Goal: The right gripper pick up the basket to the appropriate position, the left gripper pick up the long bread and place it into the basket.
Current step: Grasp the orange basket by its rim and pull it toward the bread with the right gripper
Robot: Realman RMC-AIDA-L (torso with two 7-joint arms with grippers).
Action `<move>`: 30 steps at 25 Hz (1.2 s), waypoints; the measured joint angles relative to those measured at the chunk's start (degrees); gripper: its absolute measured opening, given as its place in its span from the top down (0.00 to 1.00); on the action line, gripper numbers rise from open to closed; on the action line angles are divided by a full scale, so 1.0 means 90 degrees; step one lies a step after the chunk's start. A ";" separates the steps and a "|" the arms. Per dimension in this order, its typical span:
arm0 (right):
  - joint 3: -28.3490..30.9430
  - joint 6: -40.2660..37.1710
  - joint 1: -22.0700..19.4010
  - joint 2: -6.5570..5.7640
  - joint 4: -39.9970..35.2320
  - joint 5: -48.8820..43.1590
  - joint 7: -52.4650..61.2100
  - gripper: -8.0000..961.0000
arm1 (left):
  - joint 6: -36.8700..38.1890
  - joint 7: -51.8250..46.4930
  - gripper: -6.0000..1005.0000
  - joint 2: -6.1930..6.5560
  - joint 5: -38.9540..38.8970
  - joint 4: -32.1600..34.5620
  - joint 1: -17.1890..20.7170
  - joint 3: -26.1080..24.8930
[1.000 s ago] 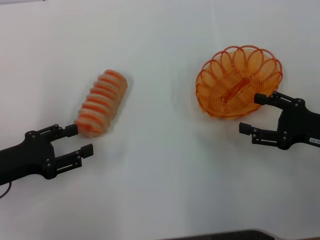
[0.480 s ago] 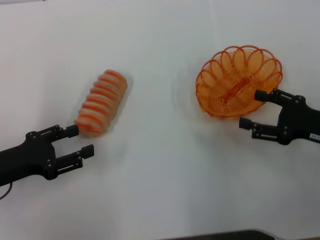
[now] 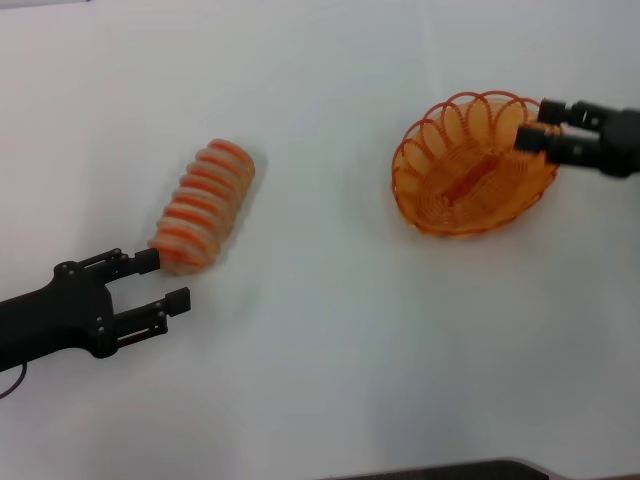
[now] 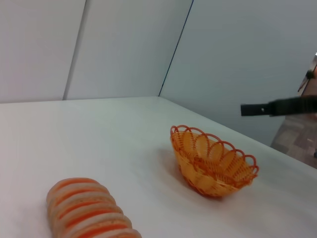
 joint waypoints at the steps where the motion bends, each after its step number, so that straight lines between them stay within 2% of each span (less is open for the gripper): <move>1: -0.0036 -0.0022 0.0051 -0.0031 -0.0139 -0.0040 0.0330 0.07 | 0.0006 -0.0002 0.28 0.0000 0.0000 0.0001 0.0000 0.0000; 7: -0.0086 -0.0201 0.0472 -0.0207 -0.0987 -0.0726 0.1987 0.07 | 0.0023 -0.0007 0.28 0.0000 0.0000 0.0007 0.0002 0.0000; 13: -0.0035 -0.0046 0.0997 -0.0347 -0.1359 -0.1898 0.2821 0.08 | 0.0030 -0.0068 0.28 0.0001 0.0000 0.0008 0.0002 0.0004; 21: -0.0120 0.0415 0.1669 -0.0368 -0.1663 -0.3474 0.2961 0.08 | 0.0042 -0.0073 0.28 -0.0009 -0.0001 0.0008 0.0002 0.0052; 30: -0.0598 0.1028 0.1889 -0.0303 -0.1673 -0.4171 0.2833 0.09 | 0.0042 -0.0073 0.28 -0.0027 0.0022 0.0008 0.0002 0.0066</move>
